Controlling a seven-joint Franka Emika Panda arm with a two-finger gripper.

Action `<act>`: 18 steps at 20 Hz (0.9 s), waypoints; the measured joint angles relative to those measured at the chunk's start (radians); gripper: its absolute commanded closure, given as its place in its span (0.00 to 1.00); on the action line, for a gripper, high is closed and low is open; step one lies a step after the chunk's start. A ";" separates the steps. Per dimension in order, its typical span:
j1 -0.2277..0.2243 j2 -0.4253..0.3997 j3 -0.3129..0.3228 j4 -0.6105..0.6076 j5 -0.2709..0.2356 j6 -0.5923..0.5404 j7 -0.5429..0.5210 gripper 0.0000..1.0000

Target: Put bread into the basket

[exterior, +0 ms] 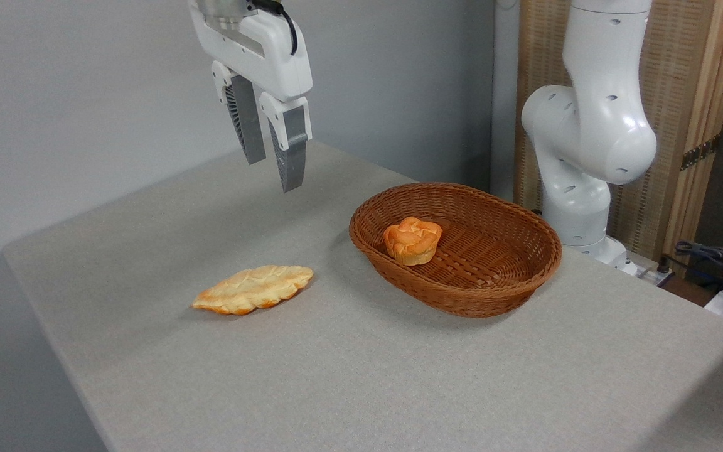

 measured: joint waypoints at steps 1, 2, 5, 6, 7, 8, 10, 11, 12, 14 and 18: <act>0.000 0.000 0.000 0.000 0.000 0.000 0.000 0.00; 0.000 0.000 0.000 0.000 0.000 0.000 0.000 0.00; 0.000 0.000 0.000 0.000 0.000 0.000 0.000 0.00; 0.000 0.000 0.000 0.000 0.000 0.000 0.000 0.00; 0.000 0.000 0.000 0.000 0.000 0.000 0.000 0.00; 0.000 0.000 0.000 0.000 0.000 0.000 0.000 0.00; 0.000 0.000 0.000 0.000 0.000 0.000 0.000 0.00; 0.000 0.000 -0.001 0.000 0.000 0.000 0.000 0.00; 0.000 0.001 -0.001 0.000 0.000 0.000 0.000 0.00; 0.000 0.005 -0.001 0.000 0.000 0.000 0.000 0.00; -0.004 0.056 -0.008 -0.006 -0.006 0.046 0.013 0.00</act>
